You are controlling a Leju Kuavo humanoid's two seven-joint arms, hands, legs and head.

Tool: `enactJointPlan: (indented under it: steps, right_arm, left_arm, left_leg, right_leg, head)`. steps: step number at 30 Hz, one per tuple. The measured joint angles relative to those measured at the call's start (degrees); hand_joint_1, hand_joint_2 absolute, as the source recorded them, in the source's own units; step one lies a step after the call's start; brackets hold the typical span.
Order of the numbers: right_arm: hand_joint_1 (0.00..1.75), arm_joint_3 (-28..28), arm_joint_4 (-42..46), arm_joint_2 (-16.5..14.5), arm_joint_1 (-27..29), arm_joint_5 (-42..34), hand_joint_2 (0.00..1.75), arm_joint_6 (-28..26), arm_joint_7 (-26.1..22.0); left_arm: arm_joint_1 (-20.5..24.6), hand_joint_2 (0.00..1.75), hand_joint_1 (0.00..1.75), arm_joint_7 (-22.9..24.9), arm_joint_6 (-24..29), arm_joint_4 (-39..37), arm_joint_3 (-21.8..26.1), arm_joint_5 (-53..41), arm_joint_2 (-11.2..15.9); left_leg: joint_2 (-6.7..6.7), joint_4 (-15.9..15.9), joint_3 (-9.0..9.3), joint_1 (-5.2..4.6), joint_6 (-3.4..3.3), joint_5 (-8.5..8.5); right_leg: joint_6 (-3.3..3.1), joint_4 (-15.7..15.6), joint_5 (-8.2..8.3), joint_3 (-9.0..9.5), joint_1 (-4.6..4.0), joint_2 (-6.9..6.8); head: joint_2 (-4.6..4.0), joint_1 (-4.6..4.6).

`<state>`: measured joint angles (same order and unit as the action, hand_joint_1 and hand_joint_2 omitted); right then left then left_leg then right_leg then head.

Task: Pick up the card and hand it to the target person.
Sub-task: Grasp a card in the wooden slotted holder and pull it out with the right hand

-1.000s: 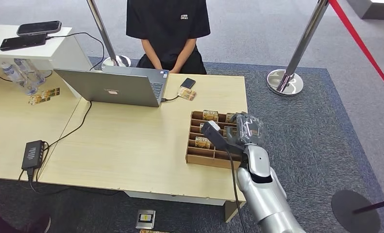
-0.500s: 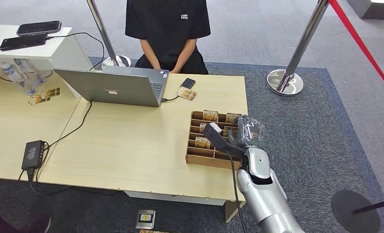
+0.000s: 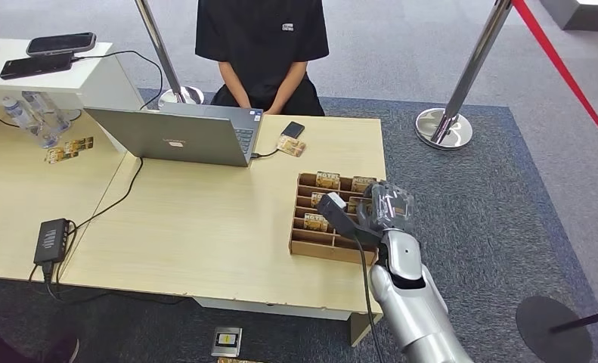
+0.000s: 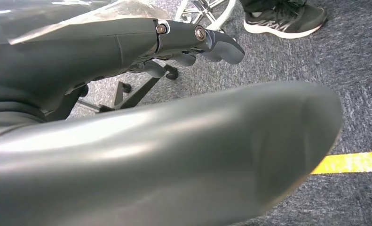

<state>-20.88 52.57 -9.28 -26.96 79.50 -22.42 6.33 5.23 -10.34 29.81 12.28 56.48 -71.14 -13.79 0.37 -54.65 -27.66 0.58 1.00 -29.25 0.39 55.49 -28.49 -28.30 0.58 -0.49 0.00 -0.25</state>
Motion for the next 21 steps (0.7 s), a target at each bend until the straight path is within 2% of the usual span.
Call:
enactJointPlan:
  steps: [12,21]
  right_arm:
    - [1.06,0.56,0.22,-0.33,0.60,0.29,1.75,0.46,-0.54]
    - [1.26,0.93,0.19,-0.44,0.99,0.87,1.75,0.48,-0.86]
  left_arm:
    - [0.24,0.00,0.00,0.00,0.00,0.00,0.00,0.02,0.02]
    - [0.61,0.00,0.00,0.00,0.00,0.00,0.00,0.00,0.07]
  left_leg:
    - [0.00,0.00,0.03,0.00,0.00,0.00]
    - [0.00,0.00,0.06,0.00,0.00,0.00]
  right_leg:
    - [0.00,0.00,0.00,0.02,0.00,0.00]
    - [0.00,0.00,0.00,0.06,0.00,0.00]
  head:
    - [0.00,0.00]
    - [0.00,0.00]
